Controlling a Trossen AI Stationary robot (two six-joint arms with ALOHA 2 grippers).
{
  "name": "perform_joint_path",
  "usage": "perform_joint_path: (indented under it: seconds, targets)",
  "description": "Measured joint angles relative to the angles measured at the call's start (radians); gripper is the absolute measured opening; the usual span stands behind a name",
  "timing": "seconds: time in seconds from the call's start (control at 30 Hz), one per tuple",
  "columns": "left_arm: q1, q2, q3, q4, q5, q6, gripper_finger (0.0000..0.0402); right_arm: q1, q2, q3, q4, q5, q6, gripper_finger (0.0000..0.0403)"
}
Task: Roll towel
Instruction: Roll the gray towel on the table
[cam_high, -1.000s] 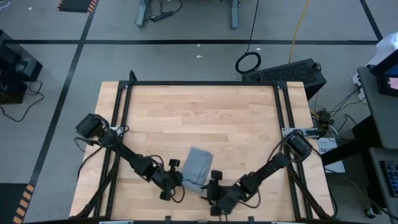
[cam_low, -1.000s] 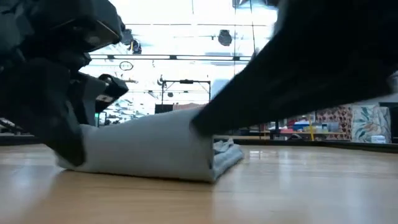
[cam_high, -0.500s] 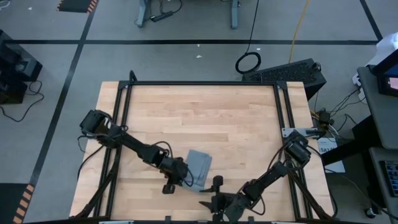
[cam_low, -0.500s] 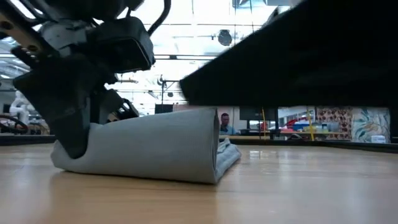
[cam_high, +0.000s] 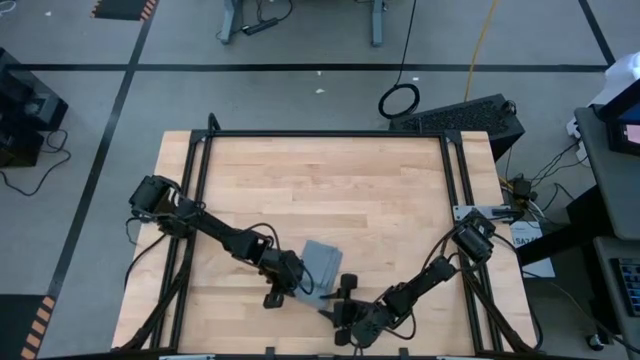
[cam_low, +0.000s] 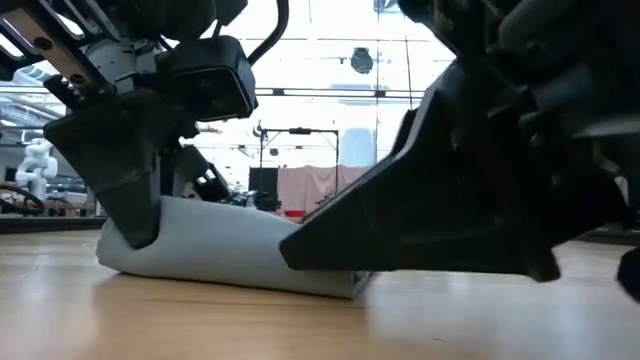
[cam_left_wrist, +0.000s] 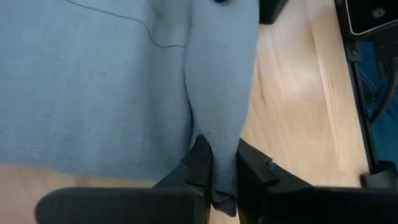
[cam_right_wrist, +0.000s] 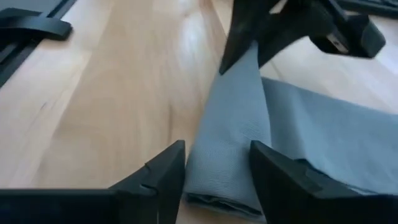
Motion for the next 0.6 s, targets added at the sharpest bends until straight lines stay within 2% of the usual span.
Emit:
perform_joint_path:
  seconds: [0.13, 0.27, 0.47, 0.6]
  targets:
    - [-0.001, 0.000, 0.000, 0.015, -0.020, 0.036, 0.0043, -0.003, 0.000, 0.001, -0.041, 0.007, 0.064, 0.0159]
    - [-0.005, 0.000, 0.000, 0.017, -0.111, 0.049, 0.0069, -0.007, 0.002, 0.002, -0.094, 0.007, 0.167, 0.0164]
    - [-0.006, -0.006, 0.000, -0.004, -0.162, 0.090, 0.0169, -0.007, 0.042, 0.006, -0.078, 0.014, 0.244, 0.0188]
    - [-0.021, -0.052, 0.000, -0.075, -0.166, 0.100, 0.0243, -0.007, 0.057, 0.006, -0.072, 0.015, 0.281, 0.0178]
